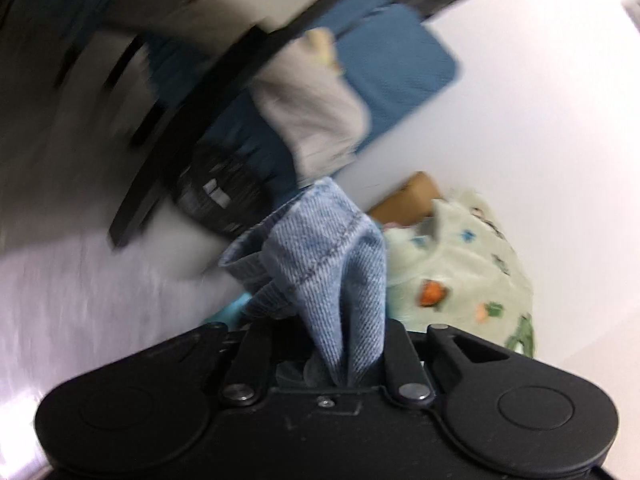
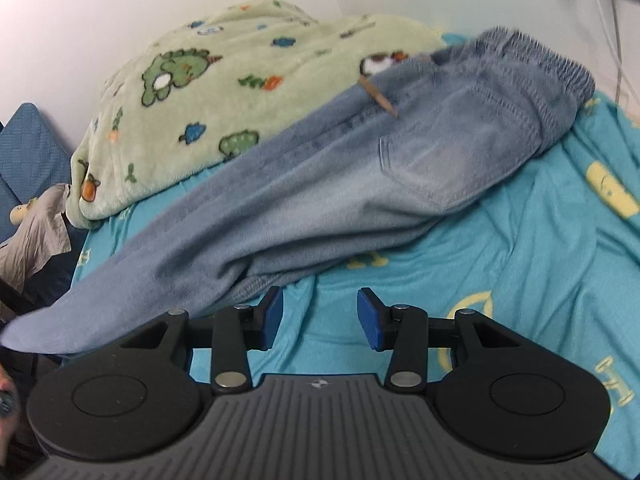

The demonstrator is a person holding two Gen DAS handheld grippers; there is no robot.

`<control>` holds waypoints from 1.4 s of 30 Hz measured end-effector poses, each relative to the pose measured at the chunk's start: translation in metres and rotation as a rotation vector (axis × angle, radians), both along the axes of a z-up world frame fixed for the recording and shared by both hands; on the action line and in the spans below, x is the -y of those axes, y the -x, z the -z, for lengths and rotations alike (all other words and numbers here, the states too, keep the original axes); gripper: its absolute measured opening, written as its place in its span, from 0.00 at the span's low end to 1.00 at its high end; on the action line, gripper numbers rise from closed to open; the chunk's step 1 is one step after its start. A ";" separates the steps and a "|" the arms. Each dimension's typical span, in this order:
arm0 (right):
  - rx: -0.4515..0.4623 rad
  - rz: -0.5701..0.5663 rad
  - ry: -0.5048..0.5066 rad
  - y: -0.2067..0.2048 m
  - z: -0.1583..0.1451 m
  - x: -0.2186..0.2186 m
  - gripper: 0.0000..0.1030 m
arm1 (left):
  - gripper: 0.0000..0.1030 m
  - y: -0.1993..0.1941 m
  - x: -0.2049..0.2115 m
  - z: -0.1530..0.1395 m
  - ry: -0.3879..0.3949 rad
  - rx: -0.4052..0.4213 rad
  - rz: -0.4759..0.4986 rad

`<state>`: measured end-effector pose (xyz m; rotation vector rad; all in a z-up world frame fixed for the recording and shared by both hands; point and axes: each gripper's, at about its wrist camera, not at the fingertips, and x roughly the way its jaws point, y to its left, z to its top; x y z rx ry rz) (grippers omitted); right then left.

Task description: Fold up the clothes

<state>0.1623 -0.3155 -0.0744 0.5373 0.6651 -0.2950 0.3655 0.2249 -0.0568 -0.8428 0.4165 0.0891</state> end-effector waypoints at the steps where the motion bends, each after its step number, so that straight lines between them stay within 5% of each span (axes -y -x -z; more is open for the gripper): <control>1: 0.012 0.003 0.010 0.002 -0.002 0.002 0.44 | 0.11 0.001 0.011 -0.016 -0.044 0.017 0.014; 10: 0.063 0.056 -0.018 0.016 -0.010 0.025 0.43 | 0.10 0.013 0.126 -0.122 -0.266 0.126 0.119; 20: 0.136 0.089 -0.081 0.031 -0.022 0.054 0.43 | 0.10 0.025 0.265 -0.162 -0.427 0.178 0.214; 29: 0.174 0.145 -0.093 0.042 -0.030 0.094 0.43 | 0.09 0.035 0.376 -0.116 -0.571 0.135 0.330; 42: 0.195 0.269 -0.210 0.054 -0.017 0.142 0.43 | 0.10 0.054 0.496 0.013 -0.795 -0.044 0.564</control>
